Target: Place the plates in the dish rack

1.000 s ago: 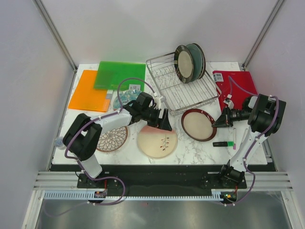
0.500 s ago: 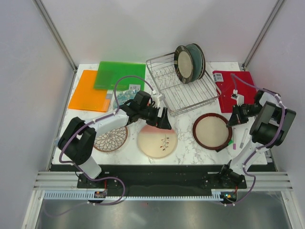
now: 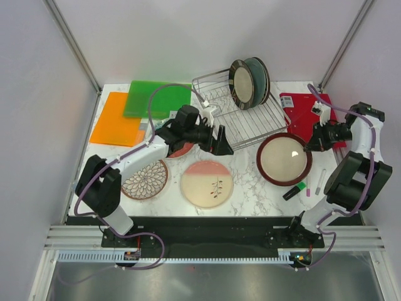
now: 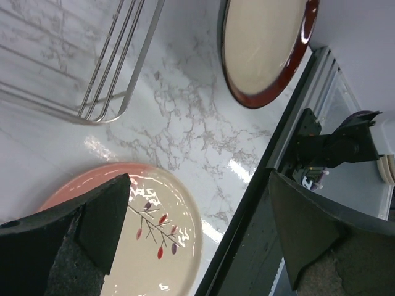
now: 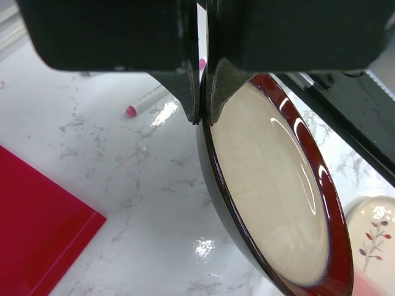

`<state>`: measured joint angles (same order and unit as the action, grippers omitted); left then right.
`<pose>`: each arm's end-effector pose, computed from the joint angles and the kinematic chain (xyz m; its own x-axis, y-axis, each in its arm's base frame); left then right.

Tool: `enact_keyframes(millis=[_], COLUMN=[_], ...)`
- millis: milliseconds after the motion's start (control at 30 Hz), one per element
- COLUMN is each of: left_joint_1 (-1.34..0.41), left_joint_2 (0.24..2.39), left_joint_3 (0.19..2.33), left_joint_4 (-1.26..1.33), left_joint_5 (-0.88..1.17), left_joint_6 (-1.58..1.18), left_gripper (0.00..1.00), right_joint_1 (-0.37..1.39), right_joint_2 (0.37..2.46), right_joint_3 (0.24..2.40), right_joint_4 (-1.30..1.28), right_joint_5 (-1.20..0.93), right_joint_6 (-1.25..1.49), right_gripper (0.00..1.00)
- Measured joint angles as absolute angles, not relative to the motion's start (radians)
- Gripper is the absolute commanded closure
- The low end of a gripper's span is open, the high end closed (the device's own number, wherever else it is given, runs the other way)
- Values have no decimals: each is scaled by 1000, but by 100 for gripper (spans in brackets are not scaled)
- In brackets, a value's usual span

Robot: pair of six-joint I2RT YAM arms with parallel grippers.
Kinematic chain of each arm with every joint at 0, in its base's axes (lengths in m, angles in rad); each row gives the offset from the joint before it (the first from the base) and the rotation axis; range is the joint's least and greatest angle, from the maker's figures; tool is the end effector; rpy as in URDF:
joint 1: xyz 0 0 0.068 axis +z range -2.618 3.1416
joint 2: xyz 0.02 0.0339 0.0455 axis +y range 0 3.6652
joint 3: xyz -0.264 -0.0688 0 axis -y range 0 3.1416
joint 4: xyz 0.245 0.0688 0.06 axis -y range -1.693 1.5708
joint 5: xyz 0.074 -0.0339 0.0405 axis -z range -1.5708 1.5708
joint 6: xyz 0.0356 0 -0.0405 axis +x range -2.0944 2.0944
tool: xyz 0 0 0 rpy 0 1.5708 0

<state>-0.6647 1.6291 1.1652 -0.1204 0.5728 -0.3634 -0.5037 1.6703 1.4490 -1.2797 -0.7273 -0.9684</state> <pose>0.2778 -0.2422 0.2638 -0.7166 0.1820 -0.6734 0.6628 0.4786 -0.5759 0.2789 -0.1267 0.2806 -0.7587 -0.2847 -0.5860 -0.5386 0.7801 0.3183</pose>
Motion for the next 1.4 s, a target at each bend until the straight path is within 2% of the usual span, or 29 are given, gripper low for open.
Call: enact_keyframes(millis=[133,300,567,667,733,767,800,833,867,900,967,1000,1100,1233,1400], left_joint_1=[-665,-666,-699,-722,-736,-743,-748,-751,-751,-744,-724,-714,-692,-690,-690], left_joint_2=[1642,1718,1857,1888,1906,1914,1921,1925,1925,1927,1934,1935,1932,1931,1931], left_joint_3=[1269,1394,1498,1537,1564,1576,1588,1595,1596,1597,1598,1598,1592,1564,1559], left_joint_4=[-109,-75,-84,-96,-96,-97,-96,-102,-112,-121,-130,-128,-133,-149,-209], left_joint_5=[584,585,573,557,552,554,559,554,556,574,535,537,564,636,685], left_joint_6=[-363,-344,-294,-279,-274,-270,-267,-262,-257,-261,-275,-277,-272,-216,-163], left_gripper=[0,0,0,4,18,31,60,80,92,97,98,98,98,98,98], right_joint_1=[-486,-438,-369,-347,-331,-323,-316,-310,-307,-307,-304,-297,-279,-276,-243], right_joint_2=[1685,1759,1815,1836,1846,1848,1850,1851,1852,1852,1851,1851,1855,1855,1858], right_joint_3=[1470,1600,1712,1733,1740,1740,1740,1740,1741,1742,1743,1744,1742,1720,1691], right_joint_4=[-1303,-1312,-1306,-1305,-1305,-1305,-1306,-1304,-1304,-1309,-1349,-1347,-1342,-1361,-1377], right_joint_5=[-783,-886,-983,-994,-997,-997,-998,-994,-997,-1002,-1015,-1020,-1022,-1067,-1068], right_joint_6=[-952,-896,-826,-813,-808,-807,-807,-808,-808,-809,-818,-826,-839,-843,-869], right_gripper=[100,100,100,100,100,100,100,100,100,100,99,86,60,48,46])
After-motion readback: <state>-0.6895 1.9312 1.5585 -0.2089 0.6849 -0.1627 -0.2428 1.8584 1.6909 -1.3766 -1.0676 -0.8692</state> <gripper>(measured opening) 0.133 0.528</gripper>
